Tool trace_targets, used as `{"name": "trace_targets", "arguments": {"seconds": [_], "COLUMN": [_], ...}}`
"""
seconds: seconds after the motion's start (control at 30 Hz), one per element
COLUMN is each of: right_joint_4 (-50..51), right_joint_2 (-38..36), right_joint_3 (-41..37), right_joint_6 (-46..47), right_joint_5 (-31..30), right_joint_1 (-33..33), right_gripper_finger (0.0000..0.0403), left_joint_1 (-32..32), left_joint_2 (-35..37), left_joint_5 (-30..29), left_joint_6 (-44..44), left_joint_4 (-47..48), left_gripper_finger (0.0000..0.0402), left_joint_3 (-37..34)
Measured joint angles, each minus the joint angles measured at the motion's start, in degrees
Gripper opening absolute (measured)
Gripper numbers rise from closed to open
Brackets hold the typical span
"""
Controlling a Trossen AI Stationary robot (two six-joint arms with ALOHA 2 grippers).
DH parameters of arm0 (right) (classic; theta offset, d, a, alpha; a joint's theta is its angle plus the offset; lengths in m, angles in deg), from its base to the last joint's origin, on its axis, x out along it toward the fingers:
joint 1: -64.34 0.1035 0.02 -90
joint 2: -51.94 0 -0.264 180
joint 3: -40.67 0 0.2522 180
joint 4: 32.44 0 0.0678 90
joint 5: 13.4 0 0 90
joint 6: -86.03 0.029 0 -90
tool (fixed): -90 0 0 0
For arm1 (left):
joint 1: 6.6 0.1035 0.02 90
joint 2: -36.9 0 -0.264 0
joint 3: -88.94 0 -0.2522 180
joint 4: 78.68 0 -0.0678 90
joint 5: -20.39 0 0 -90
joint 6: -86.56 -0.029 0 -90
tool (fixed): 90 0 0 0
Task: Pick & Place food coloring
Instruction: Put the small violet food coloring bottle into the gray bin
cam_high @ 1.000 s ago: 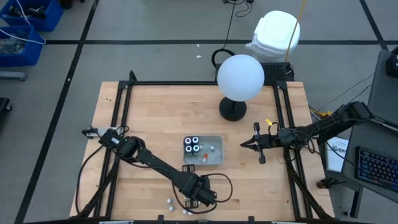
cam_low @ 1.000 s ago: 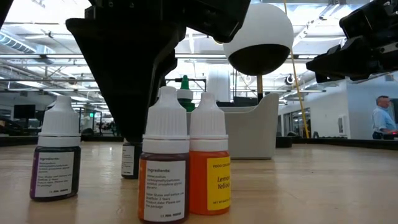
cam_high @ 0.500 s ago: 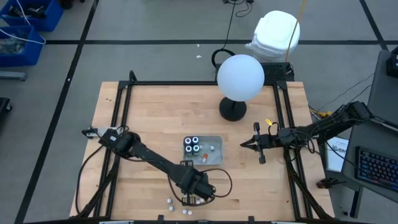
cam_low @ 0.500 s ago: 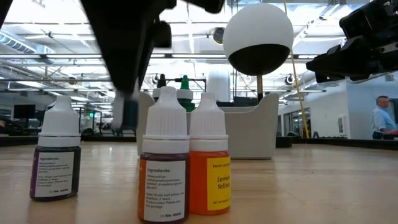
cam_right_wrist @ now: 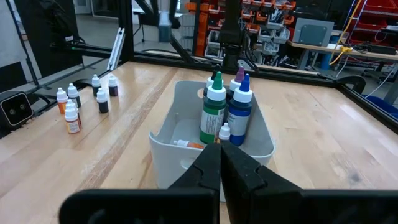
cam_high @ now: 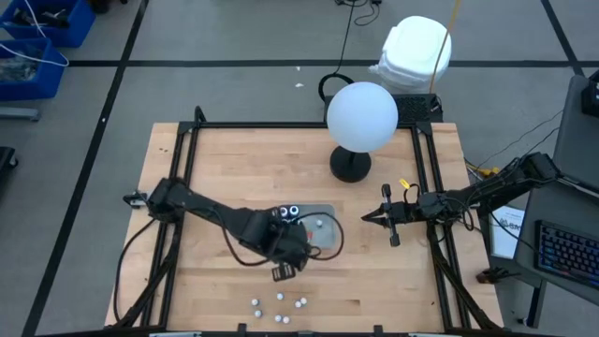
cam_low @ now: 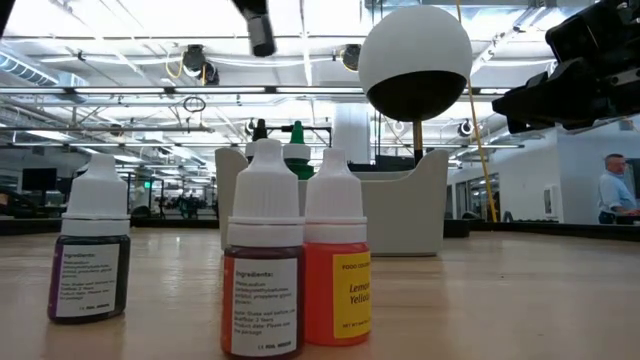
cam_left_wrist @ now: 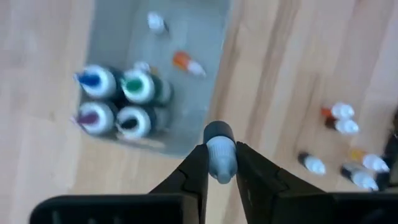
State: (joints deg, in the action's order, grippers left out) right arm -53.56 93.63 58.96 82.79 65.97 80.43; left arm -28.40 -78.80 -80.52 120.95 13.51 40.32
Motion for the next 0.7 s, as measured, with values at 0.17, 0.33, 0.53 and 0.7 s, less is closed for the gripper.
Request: {"name": "trace_targets", "arguments": {"seconds": [0.17,0.33,0.53,0.7], "right_joint_4": [-0.04,-0.12,0.29,0.91], "right_joint_2": [-0.02,0.00,0.01,0.00], "right_joint_3": [0.00,0.00,0.00,0.00], "right_joint_6": [-0.02,-0.54,-1.13,-1.13], "right_joint_5": [-0.01,-0.01,0.01,0.05], "right_joint_1": [0.00,0.00,0.00,0.00], "right_gripper_finger": [0.0000,0.0000,0.0000,0.0000], "left_joint_1": [3.38,8.07,12.85,14.27], "left_joint_2": [-0.74,-1.80,-3.99,-6.43], "left_joint_5": [0.53,0.82,0.78,0.82], "left_joint_6": [-8.36,-15.32,-16.72,-16.77], "left_joint_4": [-8.59,-14.53,-15.58,-15.34], "left_gripper_finger": [0.0066,0.0058,0.0069,0.0059], "left_joint_3": [0.02,0.00,0.00,-0.02]}}
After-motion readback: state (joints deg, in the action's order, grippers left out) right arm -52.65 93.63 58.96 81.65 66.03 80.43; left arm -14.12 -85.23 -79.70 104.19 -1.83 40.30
